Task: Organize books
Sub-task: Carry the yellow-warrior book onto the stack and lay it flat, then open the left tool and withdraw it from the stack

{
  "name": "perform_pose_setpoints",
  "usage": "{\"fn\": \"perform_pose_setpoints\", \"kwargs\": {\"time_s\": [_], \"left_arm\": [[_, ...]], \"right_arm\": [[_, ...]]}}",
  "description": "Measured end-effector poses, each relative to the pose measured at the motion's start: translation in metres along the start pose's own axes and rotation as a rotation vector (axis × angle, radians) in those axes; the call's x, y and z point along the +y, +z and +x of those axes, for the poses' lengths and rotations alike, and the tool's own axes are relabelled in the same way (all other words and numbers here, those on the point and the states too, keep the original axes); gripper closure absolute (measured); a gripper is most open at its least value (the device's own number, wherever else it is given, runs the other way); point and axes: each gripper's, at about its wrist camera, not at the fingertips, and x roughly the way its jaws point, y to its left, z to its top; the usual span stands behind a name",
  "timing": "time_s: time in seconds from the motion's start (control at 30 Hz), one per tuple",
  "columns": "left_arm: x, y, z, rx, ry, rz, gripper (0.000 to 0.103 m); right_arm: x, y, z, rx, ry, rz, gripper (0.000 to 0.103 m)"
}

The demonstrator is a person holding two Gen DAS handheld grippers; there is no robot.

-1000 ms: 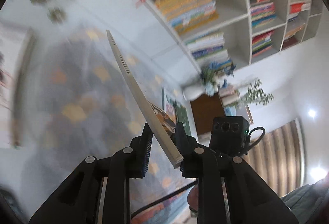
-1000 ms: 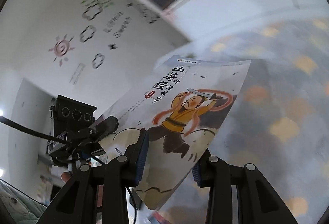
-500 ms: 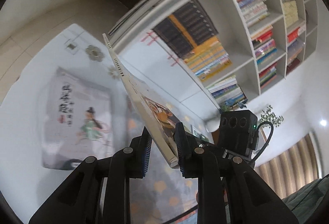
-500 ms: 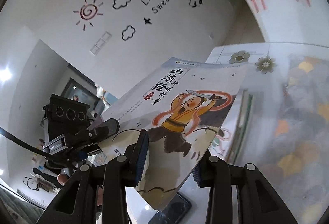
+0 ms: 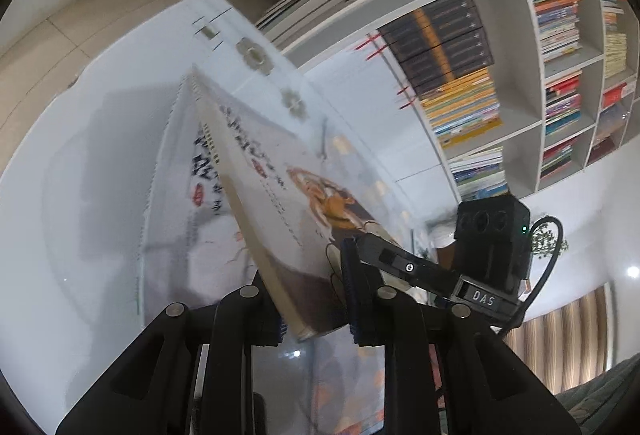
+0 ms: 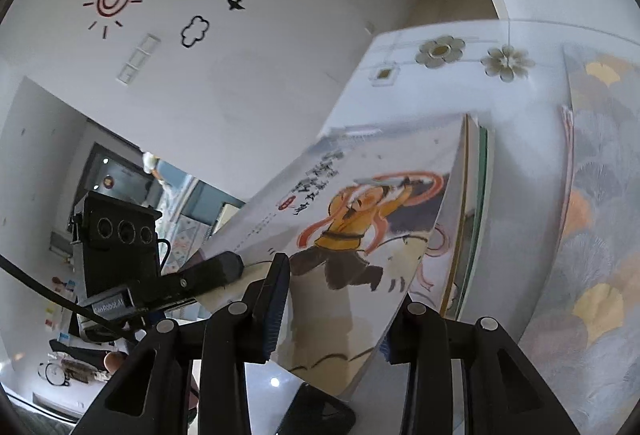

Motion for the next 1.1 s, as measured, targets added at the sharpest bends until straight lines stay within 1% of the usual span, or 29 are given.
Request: {"fn": "perform_pose_setpoints", "kwargs": {"time_s": [0.1,0.23,0.4,0.53,0.6,0.67,0.73,0.77,0.8,0.87,1.0,1.07,1.1], "left_arm": [[0.011,-0.002,0.003,0.013,0.014,-0.030,0.086],[0.025,-0.004,0.005,0.016,0.062,-0.061,0.086],[0.046,-0.006,-0.007,-0.024,0.136,-0.133,0.086],[0.052,-0.012,-0.024,-0.066,0.216,-0.158,0.086],[0.050,-0.014,-0.033,-0.086,0.234,-0.160,0.086],[0.043,-0.017,-0.041,-0.105,0.260,-0.149,0.086],[0.032,-0.018,-0.046,-0.115,0.296,-0.123,0.086],[0.024,-0.019,-0.048,-0.119,0.316,-0.102,0.086],[0.016,-0.020,-0.049,-0.122,0.331,-0.083,0.083],[-0.004,-0.022,-0.047,-0.121,0.359,-0.033,0.083],[-0.056,-0.032,-0.025,-0.101,0.416,0.089,0.083],[-0.089,-0.041,-0.004,-0.082,0.432,0.148,0.083],[-0.104,-0.046,0.007,-0.071,0.433,0.170,0.079]], "right_arm": [[-0.005,-0.005,0.011,0.028,-0.011,0.014,0.066],[-0.012,-0.013,0.021,0.042,-0.034,0.038,0.066],[-0.020,-0.014,0.034,0.060,-0.045,0.070,0.066],[-0.018,-0.014,0.037,0.074,-0.050,0.065,0.066],[-0.017,-0.015,0.039,0.090,-0.048,0.060,0.066],[-0.018,-0.018,0.042,0.120,-0.078,0.049,0.065],[-0.023,-0.023,0.041,0.162,-0.083,0.054,0.065],[-0.026,-0.026,0.036,0.168,-0.073,0.062,0.065],[-0.029,-0.029,0.030,0.173,-0.073,0.067,0.065],[-0.036,-0.037,0.012,0.177,-0.089,0.053,0.065],[-0.059,-0.060,-0.045,0.155,-0.155,0.041,0.065],[-0.074,-0.071,-0.085,0.123,-0.186,0.056,0.064],[-0.083,-0.078,-0.108,0.102,-0.203,0.065,0.064]]}}
